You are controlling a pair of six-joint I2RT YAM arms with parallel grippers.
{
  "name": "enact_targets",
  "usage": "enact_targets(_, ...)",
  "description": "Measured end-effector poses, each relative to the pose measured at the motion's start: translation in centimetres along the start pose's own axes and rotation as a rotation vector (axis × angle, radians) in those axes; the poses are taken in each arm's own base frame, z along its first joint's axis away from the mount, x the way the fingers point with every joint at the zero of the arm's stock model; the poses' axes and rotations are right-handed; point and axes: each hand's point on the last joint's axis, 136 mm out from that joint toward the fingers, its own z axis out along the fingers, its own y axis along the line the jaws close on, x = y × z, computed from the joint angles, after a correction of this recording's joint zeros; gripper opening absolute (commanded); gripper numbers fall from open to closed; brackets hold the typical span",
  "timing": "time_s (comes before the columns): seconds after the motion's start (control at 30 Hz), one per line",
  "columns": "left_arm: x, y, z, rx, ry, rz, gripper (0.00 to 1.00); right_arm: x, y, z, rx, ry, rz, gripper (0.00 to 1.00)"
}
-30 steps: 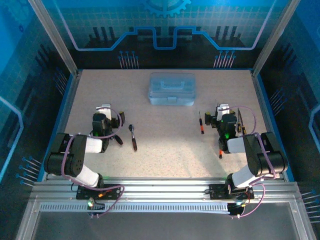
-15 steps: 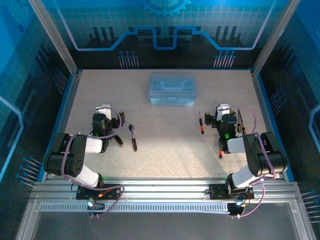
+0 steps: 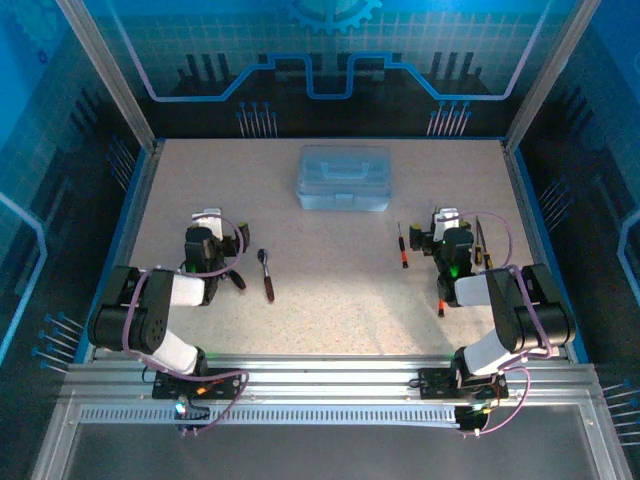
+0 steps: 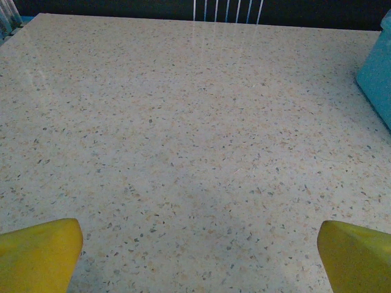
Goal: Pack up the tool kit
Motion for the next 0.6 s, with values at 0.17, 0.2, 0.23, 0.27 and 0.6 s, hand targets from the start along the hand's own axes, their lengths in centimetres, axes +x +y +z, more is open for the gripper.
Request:
enact_targets(0.17, 0.0, 0.0, 0.0, 0.000, 0.000, 0.000, 0.99, 0.0, 0.0, 0.0, 0.000, 0.000, 0.000, 1.00)
enact_targets(0.2, 0.0, 0.0, 0.0, 0.000, 0.000, 0.000, 0.99, 0.0, 0.0, 0.0, 0.000, 0.000, 0.000, 1.00)
enact_targets(0.23, 0.0, 0.0, 0.0, 0.000, 0.000, 0.000, 0.99, 0.0, 0.0, 0.0, -0.001, 0.000, 0.000, 1.00)
enact_targets(0.27, 0.0, 0.0, 0.0, 0.000, 0.000, 0.000, 0.99, 0.0, 0.0, 0.0, -0.001, 0.000, 0.000, 1.00)
enact_targets(0.6, -3.6, -0.5, -1.1, 0.009, 0.001, 0.009, 0.99, -0.1, 0.2, -0.1, 0.004, -0.002, -0.013, 1.00)
